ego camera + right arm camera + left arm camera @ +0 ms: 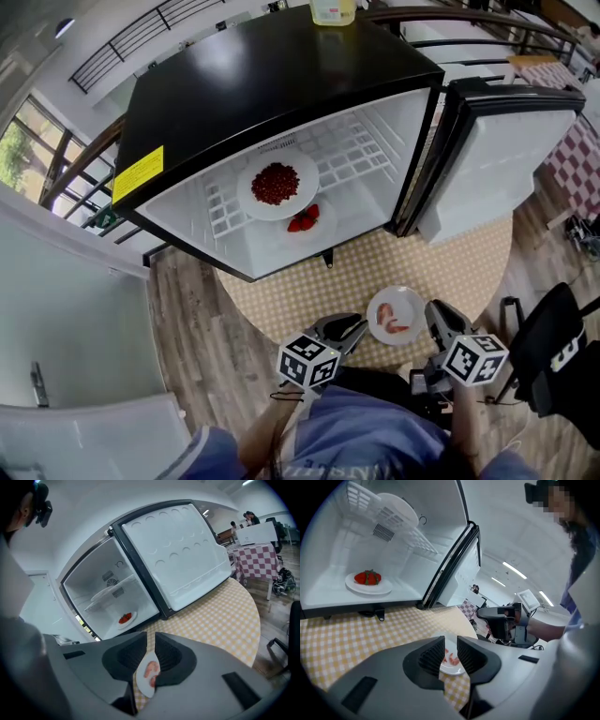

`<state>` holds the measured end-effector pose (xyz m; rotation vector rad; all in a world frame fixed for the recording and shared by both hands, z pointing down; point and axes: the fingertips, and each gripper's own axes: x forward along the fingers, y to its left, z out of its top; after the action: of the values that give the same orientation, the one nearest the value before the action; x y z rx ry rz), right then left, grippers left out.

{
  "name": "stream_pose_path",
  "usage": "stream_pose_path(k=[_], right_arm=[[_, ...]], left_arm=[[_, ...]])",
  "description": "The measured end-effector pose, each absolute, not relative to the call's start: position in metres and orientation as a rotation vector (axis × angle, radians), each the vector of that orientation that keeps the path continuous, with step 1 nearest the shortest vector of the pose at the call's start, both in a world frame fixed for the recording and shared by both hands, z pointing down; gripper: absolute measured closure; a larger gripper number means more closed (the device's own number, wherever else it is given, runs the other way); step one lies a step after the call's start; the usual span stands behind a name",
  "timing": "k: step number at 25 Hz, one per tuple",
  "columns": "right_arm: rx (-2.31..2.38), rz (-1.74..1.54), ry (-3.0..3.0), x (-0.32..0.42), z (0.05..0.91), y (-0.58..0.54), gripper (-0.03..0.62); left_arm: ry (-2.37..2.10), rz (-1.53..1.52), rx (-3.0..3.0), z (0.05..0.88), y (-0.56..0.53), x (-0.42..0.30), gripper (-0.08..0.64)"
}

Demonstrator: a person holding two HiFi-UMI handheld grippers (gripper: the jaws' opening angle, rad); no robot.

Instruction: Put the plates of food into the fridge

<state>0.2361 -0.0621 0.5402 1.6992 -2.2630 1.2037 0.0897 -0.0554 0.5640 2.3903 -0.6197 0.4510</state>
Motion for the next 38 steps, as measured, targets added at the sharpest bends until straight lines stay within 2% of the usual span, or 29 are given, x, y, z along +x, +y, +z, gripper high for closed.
stream_pose_path(k=[12, 15, 28, 38], right_arm=[[1.615, 1.444, -2.011, 0.276, 0.62, -0.043, 0.529], [1.589, 1.464, -1.993, 0.272, 0.63, -0.04, 0.498], [1.418, 1.304, -1.919, 0.246, 0.671, -0.03, 0.485], [1.442, 1.276, -1.939, 0.242, 0.658, -0.038, 0.515]], left_arm=[[-0.545, 0.608, 2.219, 0.639, -0.047, 0.111, 0.363], [-0.555, 0.655, 2.18, 0.652, -0.044, 0.111, 0.342], [-0.516, 0.783, 2.214, 0.661, -0.043, 0.12, 0.339], [-0.56, 0.765, 2.244, 0.657, -0.044, 0.118, 0.339]])
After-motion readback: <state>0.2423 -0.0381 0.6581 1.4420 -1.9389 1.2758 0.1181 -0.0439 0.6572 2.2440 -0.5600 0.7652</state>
